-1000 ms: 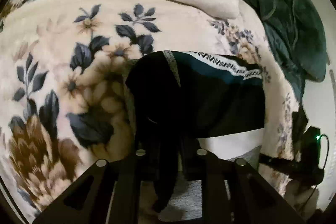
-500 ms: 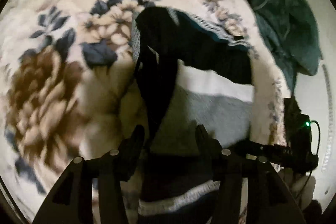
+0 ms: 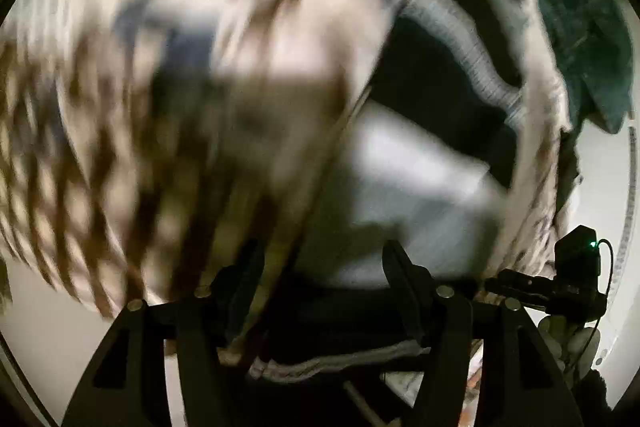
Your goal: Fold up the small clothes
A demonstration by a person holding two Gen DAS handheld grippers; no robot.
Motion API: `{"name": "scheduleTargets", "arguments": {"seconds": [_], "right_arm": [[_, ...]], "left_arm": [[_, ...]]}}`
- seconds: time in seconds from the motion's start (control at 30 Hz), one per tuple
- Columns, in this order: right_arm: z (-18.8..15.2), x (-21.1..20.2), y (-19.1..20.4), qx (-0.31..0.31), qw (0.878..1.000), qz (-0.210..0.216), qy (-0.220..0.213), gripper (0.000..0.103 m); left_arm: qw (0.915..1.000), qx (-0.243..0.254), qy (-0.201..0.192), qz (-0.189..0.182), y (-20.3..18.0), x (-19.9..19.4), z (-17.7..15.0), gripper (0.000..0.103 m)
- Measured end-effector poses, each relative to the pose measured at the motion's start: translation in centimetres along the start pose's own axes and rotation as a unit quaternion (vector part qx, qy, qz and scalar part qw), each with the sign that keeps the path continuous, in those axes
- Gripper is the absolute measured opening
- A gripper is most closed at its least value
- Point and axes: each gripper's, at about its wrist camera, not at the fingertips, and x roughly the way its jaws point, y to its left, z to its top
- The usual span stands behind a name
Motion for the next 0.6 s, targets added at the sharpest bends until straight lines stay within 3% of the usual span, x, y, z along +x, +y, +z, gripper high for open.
{"name": "scheduleTargets", "arguments": {"seconds": [0.1,0.23,0.47,0.5,0.53,0.57,0.6], "right_arm": [[-1.9,4.0,-1.1,-0.009,0.999,0.019,0.029,0.057],[-4.1,6.7,-2.6,-0.018,0.997,0.057,0.039,0.057],[-4.8,8.7,-2.6,-0.014,0.993,0.117,0.031,0.057],[-4.6,9.0,-1.6,-0.016,0.992,0.12,0.029,0.049],[-4.4,9.2,-1.0,-0.018,0.992,0.122,0.027,0.037],[-4.5,9.4,-0.7,-0.021,0.993,0.116,0.027,0.017],[-4.7,9.2,-0.8,-0.023,0.994,0.108,0.025,0.014]], "left_arm": [[0.9997,0.006,0.014,-0.021,0.9,2.2,-2.0,0.059],[0.9983,0.024,0.006,-0.052,0.5,3.0,-2.7,0.076],[0.9969,0.063,0.005,-0.047,-1.2,3.5,-4.2,0.076],[0.9967,0.065,-0.001,-0.049,-1.4,3.4,-4.5,0.066],[0.9964,0.068,-0.009,-0.051,-1.7,3.1,-4.9,0.032],[0.9957,0.067,-0.009,-0.062,-1.7,3.1,-5.4,0.018],[0.9957,0.063,-0.014,-0.067,-1.5,3.0,-5.8,0.012]]}}
